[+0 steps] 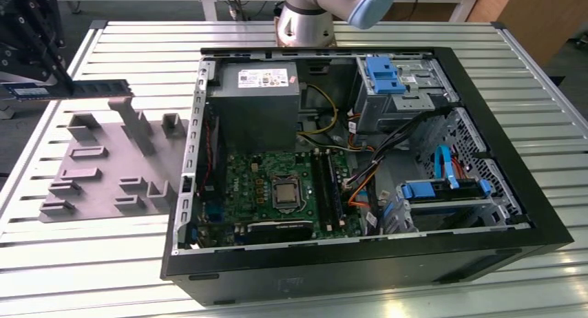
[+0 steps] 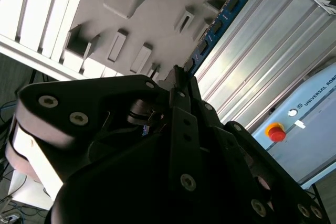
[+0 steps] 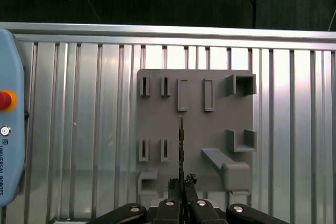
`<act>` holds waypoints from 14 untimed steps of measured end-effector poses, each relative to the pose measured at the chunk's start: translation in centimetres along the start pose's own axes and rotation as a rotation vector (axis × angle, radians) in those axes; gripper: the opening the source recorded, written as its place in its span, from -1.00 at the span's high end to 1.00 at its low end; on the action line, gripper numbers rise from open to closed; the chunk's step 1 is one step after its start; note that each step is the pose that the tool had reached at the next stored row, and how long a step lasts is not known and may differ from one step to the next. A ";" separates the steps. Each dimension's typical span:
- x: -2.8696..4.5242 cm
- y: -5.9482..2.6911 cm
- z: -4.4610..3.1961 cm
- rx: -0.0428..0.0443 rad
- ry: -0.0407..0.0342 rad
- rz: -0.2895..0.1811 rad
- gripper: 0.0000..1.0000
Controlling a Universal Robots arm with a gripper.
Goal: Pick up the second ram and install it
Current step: 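Pick up the second ram and move it above second insertion slot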
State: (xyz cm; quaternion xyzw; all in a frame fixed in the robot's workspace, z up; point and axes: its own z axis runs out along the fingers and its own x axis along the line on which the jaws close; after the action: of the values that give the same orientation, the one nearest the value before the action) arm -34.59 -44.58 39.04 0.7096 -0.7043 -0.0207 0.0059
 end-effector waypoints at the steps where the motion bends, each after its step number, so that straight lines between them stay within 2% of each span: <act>1: 0.00 -0.05 0.00 0.0000 0.0000 0.000 0.72; 14: 0.00 -0.68 -0.03 0.0000 0.0000 0.000 0.72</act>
State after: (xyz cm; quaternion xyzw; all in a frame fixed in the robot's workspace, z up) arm -33.91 -44.58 39.04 0.7096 -0.7043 -0.0207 0.0059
